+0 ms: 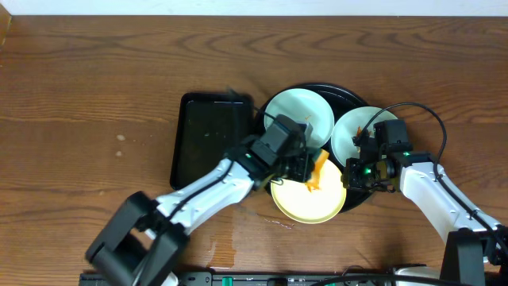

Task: Clean dirty plates on tray and stack at the side
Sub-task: 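Scrub the yellow plate with the sponge held in the left gripper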

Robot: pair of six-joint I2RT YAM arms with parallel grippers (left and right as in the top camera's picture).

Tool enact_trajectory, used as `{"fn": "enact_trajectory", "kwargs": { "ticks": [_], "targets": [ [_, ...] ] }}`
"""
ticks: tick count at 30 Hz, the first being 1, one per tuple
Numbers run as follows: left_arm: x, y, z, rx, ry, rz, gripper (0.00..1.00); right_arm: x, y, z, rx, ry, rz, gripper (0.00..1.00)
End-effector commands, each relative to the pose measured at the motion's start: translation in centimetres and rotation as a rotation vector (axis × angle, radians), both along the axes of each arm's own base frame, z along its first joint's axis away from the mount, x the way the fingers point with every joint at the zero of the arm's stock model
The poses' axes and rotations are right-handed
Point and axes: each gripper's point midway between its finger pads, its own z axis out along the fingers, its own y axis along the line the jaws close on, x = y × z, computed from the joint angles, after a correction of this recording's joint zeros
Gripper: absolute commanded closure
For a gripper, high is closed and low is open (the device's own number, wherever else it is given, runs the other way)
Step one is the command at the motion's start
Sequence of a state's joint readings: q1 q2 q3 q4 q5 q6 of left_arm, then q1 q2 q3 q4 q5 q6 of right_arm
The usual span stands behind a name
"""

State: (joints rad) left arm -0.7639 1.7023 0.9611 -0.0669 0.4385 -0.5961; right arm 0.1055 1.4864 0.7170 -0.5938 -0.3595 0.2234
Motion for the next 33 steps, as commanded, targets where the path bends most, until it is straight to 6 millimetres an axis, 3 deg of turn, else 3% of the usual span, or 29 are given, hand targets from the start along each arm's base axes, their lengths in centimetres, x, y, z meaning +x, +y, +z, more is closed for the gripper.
{"fn": "enact_trajectory", "kwargs": {
  "ticks": [1, 8, 26, 29, 33],
  "targets": [
    [-0.5, -1.4, -0.2, -0.042, 0.121, 0.101, 0.93, -0.2, 0.2, -0.3, 0.003, 0.007, 0.008, 0.99],
    [-2.0, -3.0, -1.4, -0.037, 0.143, 0.073, 0.93, -0.2, 0.2, -0.3, 0.003, 0.007, 0.007, 0.99],
    [-1.6, -3.1, -5.1, 0.001, 0.188, 0.111, 0.93, -0.3, 0.2, -0.3, 0.003, 0.01, 0.008, 0.99],
    [-0.5, -1.8, -5.5, 0.03, 0.183, 0.147, 0.92, -0.3, 0.2, -0.3, 0.003, 0.011, 0.008, 0.99],
    [1.3, 2.3, -7.3, 0.163, 0.171, 0.237, 0.93, -0.3, 0.2, -0.3, 0.003, 0.012, 0.008, 0.99]
  ]
}}
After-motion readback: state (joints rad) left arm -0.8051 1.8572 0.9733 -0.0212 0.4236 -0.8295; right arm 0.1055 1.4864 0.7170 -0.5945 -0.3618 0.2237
